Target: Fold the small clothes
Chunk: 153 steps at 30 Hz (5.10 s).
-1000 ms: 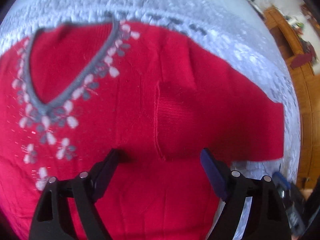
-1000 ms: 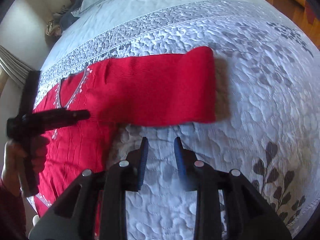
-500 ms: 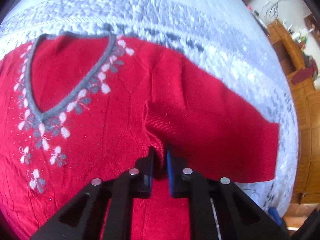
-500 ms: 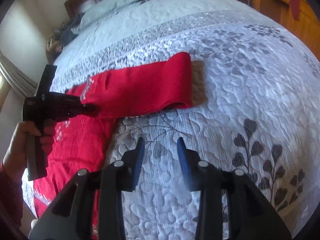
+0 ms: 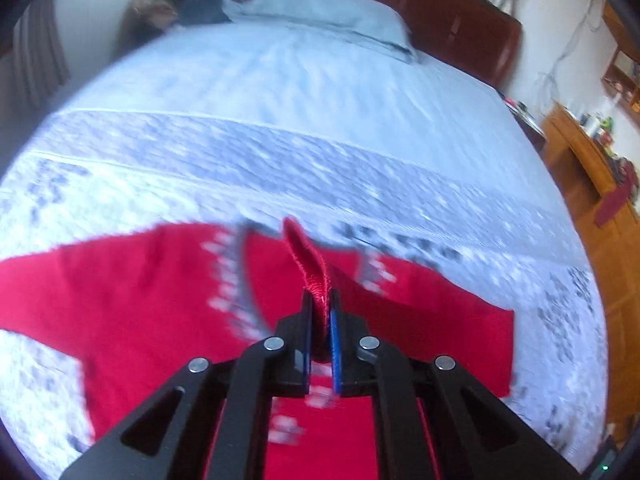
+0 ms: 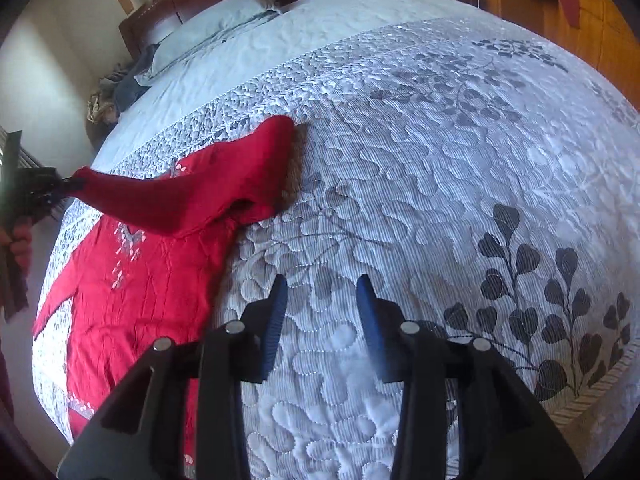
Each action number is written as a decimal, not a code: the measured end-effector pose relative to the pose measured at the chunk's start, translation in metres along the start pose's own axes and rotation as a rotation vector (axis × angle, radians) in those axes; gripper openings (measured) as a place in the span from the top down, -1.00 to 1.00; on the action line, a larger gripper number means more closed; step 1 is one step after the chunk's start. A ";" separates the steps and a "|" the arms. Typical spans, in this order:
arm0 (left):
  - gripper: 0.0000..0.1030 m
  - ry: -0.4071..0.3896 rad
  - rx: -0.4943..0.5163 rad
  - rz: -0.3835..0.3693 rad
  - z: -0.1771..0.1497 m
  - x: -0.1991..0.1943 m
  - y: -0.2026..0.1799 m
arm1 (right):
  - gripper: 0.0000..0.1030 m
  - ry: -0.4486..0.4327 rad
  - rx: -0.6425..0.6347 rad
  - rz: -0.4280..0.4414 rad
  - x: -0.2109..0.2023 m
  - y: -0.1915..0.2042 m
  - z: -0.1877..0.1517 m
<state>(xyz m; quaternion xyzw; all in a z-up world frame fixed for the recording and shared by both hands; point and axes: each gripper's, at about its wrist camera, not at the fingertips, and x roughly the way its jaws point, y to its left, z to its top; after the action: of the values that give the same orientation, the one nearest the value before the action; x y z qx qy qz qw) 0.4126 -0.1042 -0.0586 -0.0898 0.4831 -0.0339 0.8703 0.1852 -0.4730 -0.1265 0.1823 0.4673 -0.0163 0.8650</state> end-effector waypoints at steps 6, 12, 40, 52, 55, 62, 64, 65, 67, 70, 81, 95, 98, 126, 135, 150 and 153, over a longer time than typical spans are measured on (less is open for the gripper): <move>0.86 0.025 -0.066 0.116 -0.007 0.027 0.069 | 0.29 0.035 -0.045 -0.017 0.015 0.016 -0.006; 0.86 0.043 -0.148 0.158 -0.016 0.052 0.125 | 0.29 0.072 -0.098 -0.030 0.031 0.032 -0.011; 0.24 0.230 0.007 0.018 -0.039 0.108 0.106 | 0.38 0.327 -0.148 0.014 0.169 0.121 0.085; 0.09 0.192 0.071 0.037 -0.058 0.094 0.106 | 0.39 0.345 -0.089 0.032 0.164 0.107 0.080; 0.09 0.188 0.046 0.025 -0.055 0.089 0.106 | 0.38 0.336 -0.070 0.054 0.154 0.106 0.084; -0.11 0.214 0.046 0.024 -0.103 0.017 0.135 | 0.09 0.326 -0.194 0.048 0.081 0.107 0.027; -0.13 0.213 0.074 0.068 -0.126 0.001 0.149 | 0.09 0.360 -0.211 0.037 0.069 0.100 -0.002; -0.13 0.220 0.076 0.088 -0.137 -0.004 0.157 | 0.09 0.374 -0.209 0.037 0.066 0.097 -0.011; -0.13 0.226 0.054 0.094 -0.153 -0.012 0.171 | 0.09 0.379 -0.210 0.026 0.062 0.095 -0.024; -0.13 0.216 0.031 0.104 -0.169 -0.029 0.187 | 0.09 0.358 -0.206 0.003 0.052 0.101 -0.035; -0.38 0.254 0.116 0.094 -0.250 -0.086 0.205 | -0.15 0.443 -0.181 0.020 0.009 0.096 -0.106; 0.87 0.339 0.057 -0.037 -0.290 -0.111 0.214 | 0.88 0.474 -0.257 -0.025 -0.017 0.106 -0.135; 0.87 0.342 0.052 -0.044 -0.293 -0.108 0.218 | 0.87 0.517 -0.241 -0.057 0.001 0.100 -0.143; 0.06 0.107 -0.731 0.111 -0.094 -0.064 0.515 | 0.32 0.411 -0.518 -0.049 0.056 0.249 -0.104; 0.73 0.054 -0.835 0.132 -0.073 -0.053 0.537 | 0.32 0.427 -0.506 -0.068 0.071 0.241 -0.108; 0.83 -0.143 -0.387 0.017 -0.025 -0.099 0.362 | 0.31 0.407 -0.474 -0.037 0.062 0.216 -0.111; 0.83 -0.142 -0.291 -0.030 -0.020 -0.100 0.307 | 0.31 0.401 -0.469 -0.029 0.057 0.211 -0.112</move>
<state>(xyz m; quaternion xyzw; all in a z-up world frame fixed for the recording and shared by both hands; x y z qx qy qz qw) 0.3342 0.2089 -0.0436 -0.2242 0.4189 0.0297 0.8794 0.1690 -0.2309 -0.1657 -0.0294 0.6223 0.1160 0.7736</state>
